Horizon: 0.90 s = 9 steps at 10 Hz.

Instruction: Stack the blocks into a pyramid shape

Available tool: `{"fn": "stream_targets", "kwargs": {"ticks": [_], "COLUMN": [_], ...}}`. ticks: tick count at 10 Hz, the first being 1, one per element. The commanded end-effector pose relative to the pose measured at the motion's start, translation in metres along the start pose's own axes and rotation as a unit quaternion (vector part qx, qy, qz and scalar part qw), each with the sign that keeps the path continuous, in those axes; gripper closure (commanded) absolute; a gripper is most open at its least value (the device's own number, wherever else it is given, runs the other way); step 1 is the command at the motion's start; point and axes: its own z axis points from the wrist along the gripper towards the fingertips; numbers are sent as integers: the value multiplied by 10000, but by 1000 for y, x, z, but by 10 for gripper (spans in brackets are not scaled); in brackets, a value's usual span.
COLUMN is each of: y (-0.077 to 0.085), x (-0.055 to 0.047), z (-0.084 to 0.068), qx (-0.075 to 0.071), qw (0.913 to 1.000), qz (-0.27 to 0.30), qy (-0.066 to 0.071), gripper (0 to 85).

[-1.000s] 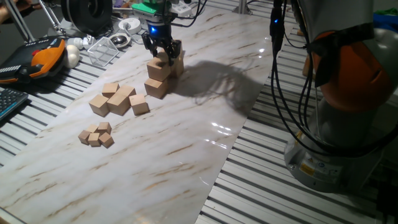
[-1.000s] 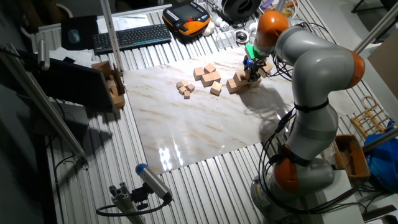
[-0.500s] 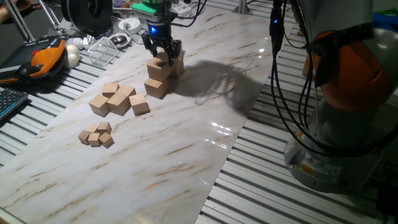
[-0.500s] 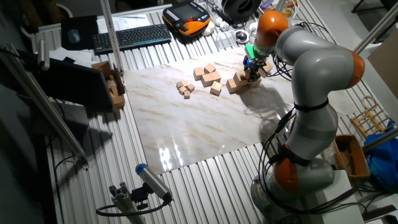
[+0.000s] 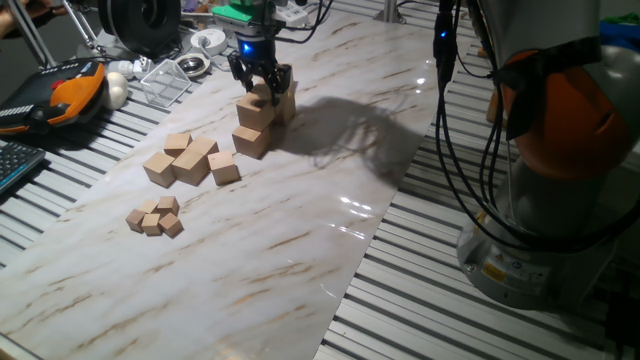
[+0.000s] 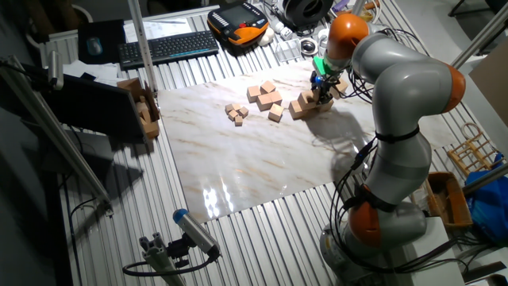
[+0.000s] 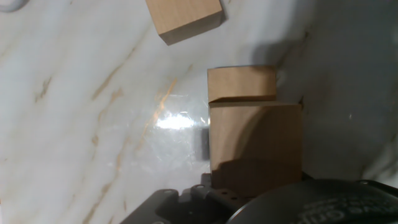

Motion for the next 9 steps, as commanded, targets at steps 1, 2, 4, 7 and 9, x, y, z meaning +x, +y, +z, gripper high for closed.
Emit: {"fn": "stream_targets", "kwargs": {"ticks": [1,2,4,7,9], "y": [0,0,0,0,0], "x": [0,0,0,0,1], "z": [0,0,0,0,0], "qx": [-5,-4,3,11,19], "qw": [10000,10000,10000,10000,10000], "qz": [-1,-17,-17,-2,-2], "qy": [0,-16,-23,-46,-54], "gripper": [850,850,850,680,680]}}
